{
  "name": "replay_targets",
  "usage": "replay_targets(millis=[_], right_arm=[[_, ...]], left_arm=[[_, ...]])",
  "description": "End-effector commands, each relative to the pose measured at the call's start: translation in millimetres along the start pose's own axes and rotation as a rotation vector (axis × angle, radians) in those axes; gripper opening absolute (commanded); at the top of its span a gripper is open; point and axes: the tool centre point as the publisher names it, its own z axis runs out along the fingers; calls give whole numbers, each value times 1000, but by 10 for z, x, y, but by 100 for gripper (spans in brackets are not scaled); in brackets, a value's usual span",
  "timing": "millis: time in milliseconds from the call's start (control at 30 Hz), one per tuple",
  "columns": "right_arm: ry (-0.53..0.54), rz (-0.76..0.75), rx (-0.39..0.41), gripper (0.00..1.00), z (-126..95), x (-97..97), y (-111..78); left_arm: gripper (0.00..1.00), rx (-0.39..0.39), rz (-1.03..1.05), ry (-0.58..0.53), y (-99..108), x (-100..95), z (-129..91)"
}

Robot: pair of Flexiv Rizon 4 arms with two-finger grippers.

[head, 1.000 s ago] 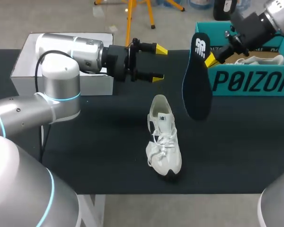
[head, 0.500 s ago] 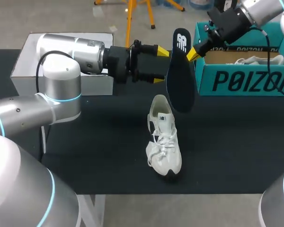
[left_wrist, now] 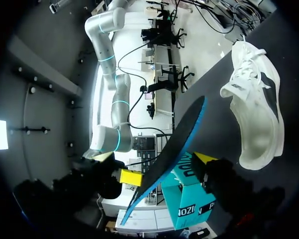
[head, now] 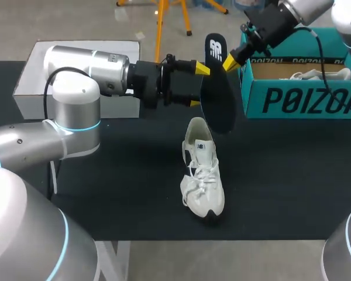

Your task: Take the shoe out of the shoebox, open the shoe tongue, remove and reinsert the insole, then place the shoe into the shoebox

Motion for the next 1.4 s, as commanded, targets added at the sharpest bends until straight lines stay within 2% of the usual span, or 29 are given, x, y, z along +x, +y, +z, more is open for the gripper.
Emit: replay_targets(millis=[33, 67, 333, 833, 867, 900, 1000, 1167, 1400], right_arm=[[8, -2, -1, 0, 3, 23, 33], [11, -3, -3, 0, 7, 34, 34], [33, 1, -13, 0, 62, 63, 21], [23, 22, 1, 0, 138, 46, 6], [4, 41, 10, 33, 148, 52, 4], [-7, 44, 17, 100, 154, 47, 1], [-61, 34, 0, 100, 113, 43, -60], [-200, -62, -75, 100, -172, 90, -326], [-381, -197, -97, 100, -578, 441, -696]], left_arm=[[24, 6, 5, -1, 72, 24, 44], [0, 7, 7, -4, 82, 26, 54], [0, 22, 11, -43, 150, 26, 95], [0, 31, 27, -44, 177, 3, 89], [0, 31, 26, -43, 177, 7, 88], [0, 28, 25, -38, 177, 12, 85], [0, 21, 18, -25, 174, 44, 42], [0, 4, -3, -3, 188, 137, -85], [0, 11, -26, 2, 201, 227, -162]])
